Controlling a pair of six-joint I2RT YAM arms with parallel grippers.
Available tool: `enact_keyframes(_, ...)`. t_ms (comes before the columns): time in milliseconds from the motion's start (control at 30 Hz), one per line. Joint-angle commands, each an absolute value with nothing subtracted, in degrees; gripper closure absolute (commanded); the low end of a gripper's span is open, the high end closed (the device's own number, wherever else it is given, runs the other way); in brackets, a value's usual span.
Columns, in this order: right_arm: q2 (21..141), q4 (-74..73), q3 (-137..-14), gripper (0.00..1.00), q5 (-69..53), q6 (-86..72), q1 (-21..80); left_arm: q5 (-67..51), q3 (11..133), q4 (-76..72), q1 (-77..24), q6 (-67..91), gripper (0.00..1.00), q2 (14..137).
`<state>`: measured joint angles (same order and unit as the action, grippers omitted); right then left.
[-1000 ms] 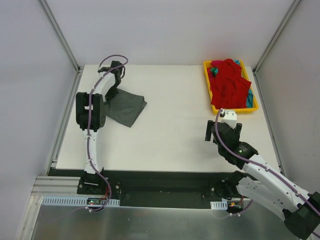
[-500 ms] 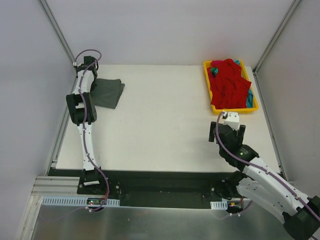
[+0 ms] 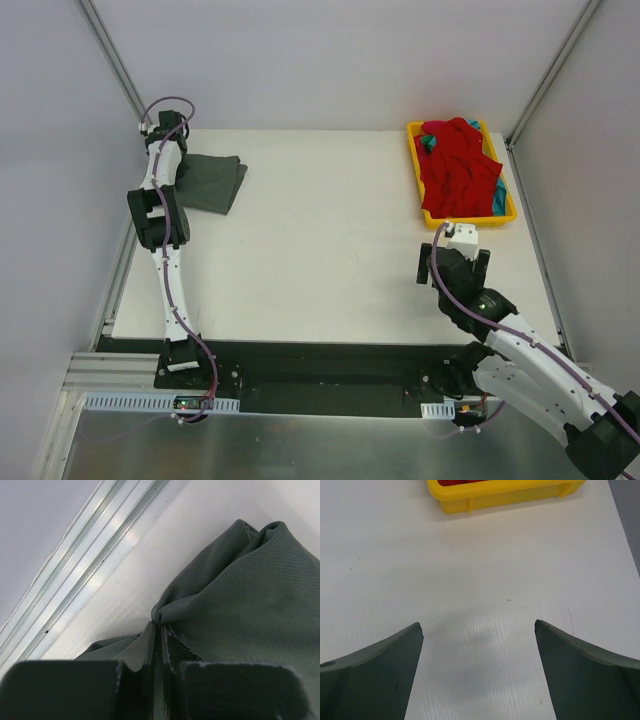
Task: Fold and stack the t-shirts
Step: Put the neatly folded tshirt into the corner of the board with the left arm
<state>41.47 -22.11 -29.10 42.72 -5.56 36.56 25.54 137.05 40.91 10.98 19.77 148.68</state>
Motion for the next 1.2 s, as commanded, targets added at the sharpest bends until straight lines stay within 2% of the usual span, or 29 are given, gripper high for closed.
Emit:
enact_keyframes(0,39.7,-22.2,-30.3,0.04,41.8,-6.9,36.0,25.8,137.2,41.0,11.6,19.3,1.00,143.9)
enact_keyframes(100,38.1,-23.3,-30.7,0.04,40.6,-7.2,36.0,28.4,136.9,41.1,11.6,17.4,0.98,142.5)
enact_keyframes(133,37.4,-23.6,-30.8,0.04,40.3,-7.2,36.0,29.8,135.9,41.0,11.6,17.1,0.93,141.5)
enact_keyframes(167,36.7,-23.7,-30.8,0.04,39.8,-7.4,36.0,30.6,135.5,41.0,11.6,16.5,0.77,141.0)
enact_keyframes(267,34.9,-24.0,-31.1,0.04,38.8,-7.5,36.0,32.9,135.4,41.2,11.6,14.4,0.77,139.4)
enact_keyframes(300,34.5,-24.3,-31.4,0.04,38.3,-7.5,36.0,33.7,134.4,41.3,11.6,14.5,0.75,138.1)
enact_keyframes(333,34.4,-24.5,-31.7,0.04,37.6,-7.3,36.0,34.6,133.1,41.4,11.6,14.8,0.68,136.2)
enact_keyframes(367,34.1,-25.0,-32.2,0.04,37.2,-7.2,36.0,34.8,131.2,41.5,11.6,15.2,0.50,134.4)
enact_keyframes(400,34.0,-25.7,-32.7,0.04,36.7,-7.2,36.1,34.3,129.6,41.5,11.6,15.7,0.10,132.4)
enact_keyframes(433,33.9,-26.4,-33.1,0.04,36.2,-7.3,36.0,33.0,128.1,41.6,11.6,16.0,0.01,130.6)
enact_keyframes(567,33.6,-28.1,-34.4,0.04,36.6,-9.4,36.0,22.0,122.9,44.6,11.3,19.4,0.01,120.2)
enact_keyframes(733,34.4,-27.8,-34.4,0.04,37.0,-9.5,36.0,14.8,107.0,44.7,6.0,29.4,0.01,100.0)
enact_keyframes(867,34.6,-28.3,-34.4,0.04,37.4,-7.8,36.0,21.3,87.2,39.5,-6.3,33.7,0.01,82.4)
enact_keyframes(967,33.2,-25.8,-32.5,0.04,36.7,-6.2,36.0,19.1,71.9,33.4,-13.9,35.4,0.01,70.0)
enact_keyframes(1100,30.1,-24.0,-28.8,0.04,35.8,-7.9,36.0,19.9,53.2,28.3,-16.2,35.9,0.01,55.3)
enact_keyframes(1167,27.5,-22.2,-26.5,0.04,34.8,-8.2,36.0,19.2,48.5,28.3,-16.2,35.7,0.01,49.0)
